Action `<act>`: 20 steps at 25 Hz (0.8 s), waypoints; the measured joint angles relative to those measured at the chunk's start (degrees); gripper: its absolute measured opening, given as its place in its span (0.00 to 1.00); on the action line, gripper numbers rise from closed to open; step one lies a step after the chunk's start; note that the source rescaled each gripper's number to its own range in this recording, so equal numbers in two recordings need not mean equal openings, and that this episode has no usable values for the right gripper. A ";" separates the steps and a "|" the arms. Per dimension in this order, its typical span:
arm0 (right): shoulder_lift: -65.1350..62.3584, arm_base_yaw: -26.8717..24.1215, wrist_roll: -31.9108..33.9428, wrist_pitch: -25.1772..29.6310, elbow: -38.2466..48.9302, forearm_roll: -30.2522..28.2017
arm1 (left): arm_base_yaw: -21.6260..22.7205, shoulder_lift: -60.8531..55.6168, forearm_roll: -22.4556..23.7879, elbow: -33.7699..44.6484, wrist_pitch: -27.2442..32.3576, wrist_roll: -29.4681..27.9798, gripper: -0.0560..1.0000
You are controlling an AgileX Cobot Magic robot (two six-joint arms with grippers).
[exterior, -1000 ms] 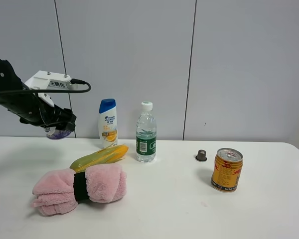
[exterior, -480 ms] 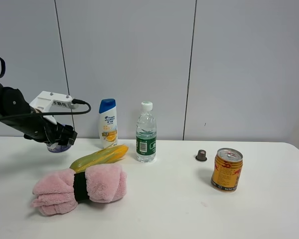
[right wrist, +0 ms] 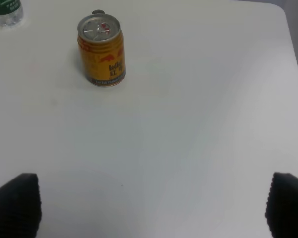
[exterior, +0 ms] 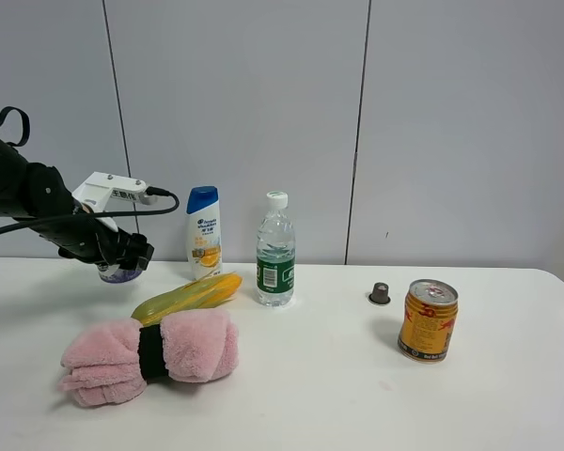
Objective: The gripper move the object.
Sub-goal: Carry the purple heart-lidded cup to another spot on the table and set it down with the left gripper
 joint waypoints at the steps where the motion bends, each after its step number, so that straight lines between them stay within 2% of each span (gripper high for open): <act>1: 0.00 0.00 0.00 0.00 0.00 0.00 | 0.12 0.46 0.00 0.00 -0.06 0.00 0.07; 20: 0.00 0.00 0.00 0.00 0.00 0.00 | 0.35 2.87 0.00 -0.06 -2.98 0.00 0.07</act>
